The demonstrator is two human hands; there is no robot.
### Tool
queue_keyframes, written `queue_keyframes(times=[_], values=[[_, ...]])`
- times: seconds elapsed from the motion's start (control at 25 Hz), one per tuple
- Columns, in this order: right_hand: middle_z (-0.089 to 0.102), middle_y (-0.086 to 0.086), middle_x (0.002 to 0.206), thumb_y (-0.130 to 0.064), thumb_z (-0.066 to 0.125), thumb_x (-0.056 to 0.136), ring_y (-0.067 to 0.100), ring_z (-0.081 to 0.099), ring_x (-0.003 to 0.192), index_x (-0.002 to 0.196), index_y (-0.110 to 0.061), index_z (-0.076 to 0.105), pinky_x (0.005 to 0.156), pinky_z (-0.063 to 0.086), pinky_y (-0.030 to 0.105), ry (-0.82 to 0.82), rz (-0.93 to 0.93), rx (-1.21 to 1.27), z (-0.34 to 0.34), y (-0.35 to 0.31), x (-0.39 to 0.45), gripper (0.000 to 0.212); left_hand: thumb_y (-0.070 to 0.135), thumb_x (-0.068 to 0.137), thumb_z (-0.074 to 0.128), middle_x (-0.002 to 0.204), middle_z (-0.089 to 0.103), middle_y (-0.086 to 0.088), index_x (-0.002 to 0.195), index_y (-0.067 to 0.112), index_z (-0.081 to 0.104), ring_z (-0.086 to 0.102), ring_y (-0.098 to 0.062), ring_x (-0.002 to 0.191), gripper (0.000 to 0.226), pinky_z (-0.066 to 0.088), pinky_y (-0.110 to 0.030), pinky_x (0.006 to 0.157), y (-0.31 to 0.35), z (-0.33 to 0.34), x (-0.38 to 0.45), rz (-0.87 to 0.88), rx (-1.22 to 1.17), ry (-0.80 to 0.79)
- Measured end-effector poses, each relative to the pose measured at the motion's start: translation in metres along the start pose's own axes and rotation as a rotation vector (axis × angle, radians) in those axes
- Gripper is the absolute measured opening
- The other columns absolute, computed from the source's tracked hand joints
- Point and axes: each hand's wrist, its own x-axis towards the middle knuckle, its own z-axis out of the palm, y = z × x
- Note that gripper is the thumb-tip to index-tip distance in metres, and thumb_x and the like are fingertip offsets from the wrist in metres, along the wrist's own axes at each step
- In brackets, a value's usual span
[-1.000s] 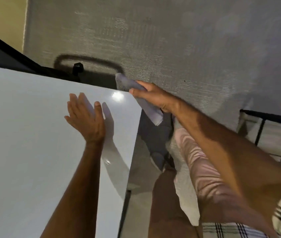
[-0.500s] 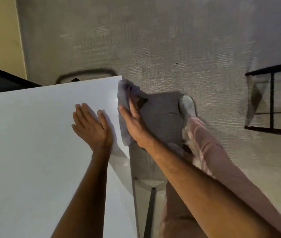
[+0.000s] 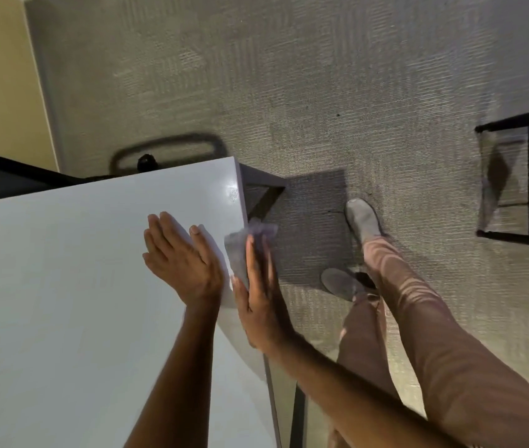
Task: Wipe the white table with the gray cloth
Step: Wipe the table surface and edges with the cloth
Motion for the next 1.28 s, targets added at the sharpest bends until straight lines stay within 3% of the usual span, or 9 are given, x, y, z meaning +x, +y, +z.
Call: queue_keyframes(times=[0.08, 0.36, 0.52, 0.56, 0.68, 0.92, 1.04, 1.16, 1.28], values=[[0.0, 0.009, 0.18, -0.031, 0.046, 0.112, 0.029, 0.02, 0.164, 0.168, -0.031, 0.006, 0.103, 0.062, 0.047, 0.049, -0.037, 0.044, -0.006, -0.015, 0.053, 0.068, 0.041, 0.11, 0.031, 0.171, 0.031, -0.014, 0.162, 0.009, 0.033, 0.029, -0.035, 0.158, 0.062, 0.024, -0.056, 0.126, -0.002, 0.002, 0.001, 0.003, 0.017, -0.007], [0.02, 0.022, 0.176, -0.007, 0.058, 0.106, 0.036, 0.019, 0.165, 0.164, -0.01, 0.035, 0.121, 0.046, 0.05, 0.162, -0.099, 0.03, -0.017, -0.043, 0.161, 0.063, 0.055, 0.106, 0.012, 0.171, 0.031, -0.011, 0.162, 0.013, 0.034, 0.03, -0.033, 0.158, 0.074, 0.025, -0.056, 0.127, -0.001, 0.003, 0.006, -0.014, 0.036, 0.001], [0.009, 0.011, 0.18, -0.019, 0.053, 0.11, 0.006, 0.006, 0.165, 0.168, -0.028, 0.022, 0.118, 0.036, 0.009, 0.2, -0.124, -0.039, 0.001, -0.018, 0.07, 0.067, 0.062, 0.103, 0.0, 0.171, 0.031, -0.011, 0.163, 0.014, 0.034, 0.031, -0.034, 0.158, 0.084, 0.026, -0.058, 0.126, -0.004, 0.001, 0.005, 0.002, 0.015, -0.008], [0.006, 0.007, 0.181, -0.025, 0.049, 0.112, 0.002, 0.007, 0.162, 0.168, -0.038, 0.016, 0.115, 0.04, 0.009, 0.18, -0.116, -0.052, 0.007, -0.008, 0.037, 0.067, 0.062, 0.103, 0.001, 0.172, 0.03, -0.011, 0.163, 0.014, 0.033, 0.03, -0.034, 0.158, 0.083, 0.026, -0.058, 0.126, -0.006, 0.002, 0.005, 0.004, 0.006, -0.007], [-0.001, 0.002, 0.181, -0.031, 0.046, 0.113, 0.015, 0.017, 0.161, 0.165, -0.054, 0.0, 0.105, 0.061, 0.038, 0.069, -0.058, -0.114, 0.018, 0.011, -0.039, 0.073, 0.065, 0.103, 0.0, 0.172, 0.029, -0.01, 0.163, 0.016, 0.031, 0.028, -0.034, 0.159, 0.084, 0.024, -0.06, 0.126, -0.007, 0.006, 0.006, 0.004, -0.025, -0.002], [0.004, 0.017, 0.179, -0.024, 0.054, 0.111, 0.039, 0.032, 0.159, 0.168, -0.027, 0.023, 0.112, 0.055, 0.043, 0.141, -0.114, -0.262, 0.01, -0.006, 0.028, 0.066, 0.065, 0.102, -0.001, 0.171, 0.031, -0.011, 0.163, 0.015, 0.032, 0.03, -0.035, 0.158, 0.085, 0.026, -0.061, 0.126, -0.008, 0.007, 0.006, 0.02, -0.029, 0.007], [0.003, 0.022, 0.178, -0.018, 0.052, 0.11, 0.047, 0.006, 0.164, 0.169, -0.022, 0.025, 0.123, 0.042, 0.055, 0.151, -0.161, -0.495, -0.003, -0.035, 0.115, 0.065, 0.064, 0.102, -0.006, 0.173, 0.028, -0.01, 0.164, 0.016, 0.029, 0.027, -0.033, 0.16, 0.086, 0.023, -0.057, 0.128, -0.01, 0.007, 0.008, 0.012, -0.018, -0.025], [0.009, 0.018, 0.179, -0.018, 0.048, 0.108, 0.052, 0.004, 0.163, 0.169, -0.028, 0.025, 0.127, 0.033, 0.057, 0.149, -0.262, -0.847, -0.006, -0.051, 0.145, 0.066, 0.065, 0.103, 0.007, 0.174, 0.023, -0.009, 0.164, 0.017, 0.029, 0.022, -0.031, 0.161, 0.081, 0.017, -0.054, 0.131, -0.017, 0.002, 0.011, 0.041, -0.136, -0.098], [0.006, 0.012, 0.18, -0.024, 0.042, 0.11, 0.049, 0.001, 0.164, 0.17, -0.03, 0.013, 0.132, 0.014, 0.06, 0.062, -0.347, -1.048, -0.006, -0.042, 0.119, 0.066, 0.069, 0.102, 0.009, 0.168, 0.036, -0.014, 0.156, 0.009, 0.045, 0.03, -0.034, 0.158, 0.088, 0.02, -0.052, 0.131, -0.046, -0.01, -0.013, -0.008, -0.415, 0.026]])
